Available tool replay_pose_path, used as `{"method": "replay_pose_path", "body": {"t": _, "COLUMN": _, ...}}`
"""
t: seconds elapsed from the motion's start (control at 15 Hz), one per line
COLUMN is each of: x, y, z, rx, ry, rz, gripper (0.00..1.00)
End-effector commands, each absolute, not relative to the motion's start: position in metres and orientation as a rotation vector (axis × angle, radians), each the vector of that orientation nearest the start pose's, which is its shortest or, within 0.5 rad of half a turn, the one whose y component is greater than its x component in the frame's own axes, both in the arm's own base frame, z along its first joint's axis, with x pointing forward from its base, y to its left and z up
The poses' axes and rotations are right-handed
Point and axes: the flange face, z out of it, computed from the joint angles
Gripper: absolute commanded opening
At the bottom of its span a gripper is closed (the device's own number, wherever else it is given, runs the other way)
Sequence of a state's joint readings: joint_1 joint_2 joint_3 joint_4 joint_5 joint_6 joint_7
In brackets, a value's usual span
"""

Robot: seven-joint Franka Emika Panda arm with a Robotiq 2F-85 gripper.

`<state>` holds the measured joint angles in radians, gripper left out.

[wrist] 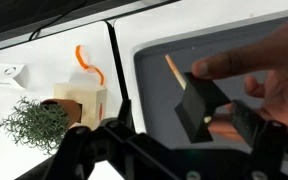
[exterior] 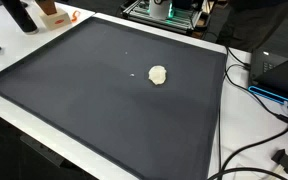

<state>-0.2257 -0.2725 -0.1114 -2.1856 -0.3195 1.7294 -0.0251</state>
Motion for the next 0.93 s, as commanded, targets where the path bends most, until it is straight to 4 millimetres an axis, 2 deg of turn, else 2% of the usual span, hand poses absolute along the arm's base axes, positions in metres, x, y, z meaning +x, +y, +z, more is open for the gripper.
{"method": "replay_pose_path", "body": {"t": 0.0, "x": 0.417, "y": -0.180, "z": 0.490, "rx": -3.340, "ry": 0.378, "rz": 0.390, "gripper": 1.00}}
{"method": "replay_pose_path", "body": {"t": 0.33, "x": 0.419, "y": -0.176, "z": 0.491, "rx": -3.300, "ry": 0.386, "rz": 0.384, "gripper": 1.00}}
{"method": "replay_pose_path", "body": {"t": 0.4, "x": 0.420, "y": -0.174, "z": 0.490, "rx": -3.297, "ry": 0.387, "rz": 0.380, "gripper": 0.97}}
{"method": "replay_pose_path", "body": {"t": 0.47, "x": 0.421, "y": -0.172, "z": 0.490, "rx": -3.294, "ry": 0.390, "rz": 0.378, "gripper": 0.74}}
{"method": "replay_pose_path", "body": {"t": 0.6, "x": 0.422, "y": -0.167, "z": 0.488, "rx": -3.291, "ry": 0.390, "rz": 0.374, "gripper": 0.70}}
{"method": "replay_pose_path", "body": {"t": 0.87, "x": 0.423, "y": -0.159, "z": 0.486, "rx": -3.290, "ry": 0.378, "rz": 0.368, "gripper": 0.37}}
